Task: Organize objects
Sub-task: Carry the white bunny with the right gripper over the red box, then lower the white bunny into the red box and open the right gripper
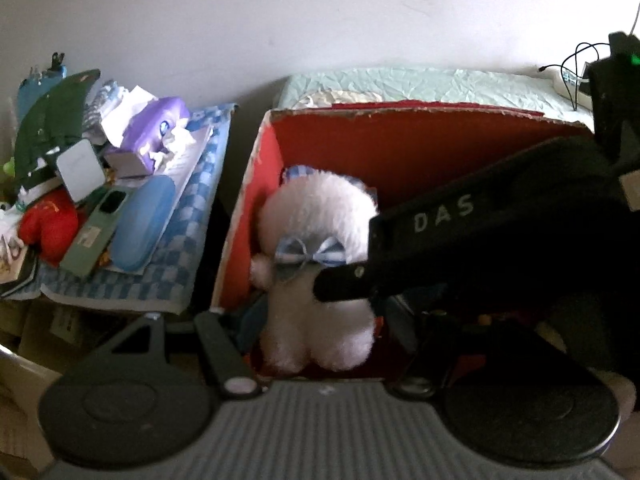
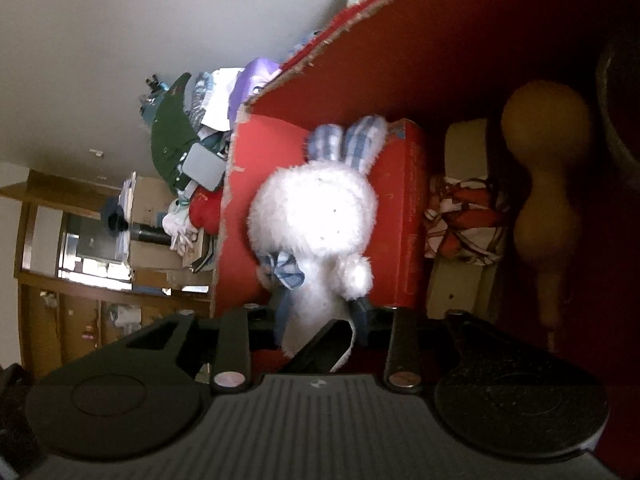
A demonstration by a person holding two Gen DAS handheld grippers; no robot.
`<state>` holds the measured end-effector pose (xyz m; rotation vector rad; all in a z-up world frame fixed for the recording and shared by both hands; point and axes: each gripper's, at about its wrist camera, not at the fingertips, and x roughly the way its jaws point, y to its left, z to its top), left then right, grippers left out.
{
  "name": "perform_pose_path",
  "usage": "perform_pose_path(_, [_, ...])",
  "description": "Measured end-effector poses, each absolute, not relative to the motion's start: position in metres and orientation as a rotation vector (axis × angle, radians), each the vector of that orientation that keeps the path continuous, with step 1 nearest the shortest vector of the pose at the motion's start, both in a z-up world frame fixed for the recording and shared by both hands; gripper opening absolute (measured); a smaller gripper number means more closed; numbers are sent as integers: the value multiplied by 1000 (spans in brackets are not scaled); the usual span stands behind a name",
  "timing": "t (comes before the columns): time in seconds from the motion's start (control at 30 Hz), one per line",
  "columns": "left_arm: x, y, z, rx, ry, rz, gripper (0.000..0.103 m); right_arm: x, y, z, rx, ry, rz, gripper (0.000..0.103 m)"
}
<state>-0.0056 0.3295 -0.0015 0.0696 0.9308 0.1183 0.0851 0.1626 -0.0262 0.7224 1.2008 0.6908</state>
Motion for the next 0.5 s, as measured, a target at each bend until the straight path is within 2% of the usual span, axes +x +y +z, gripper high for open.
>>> perform_pose_path(0.13, [-7, 328, -1, 85, 938, 132, 71, 80, 149, -18, 719, 1149, 685, 48])
perform_pose_path(0.5, [-5, 321, 9, 64, 942, 172, 71, 45, 123, 11, 607, 950, 580, 46])
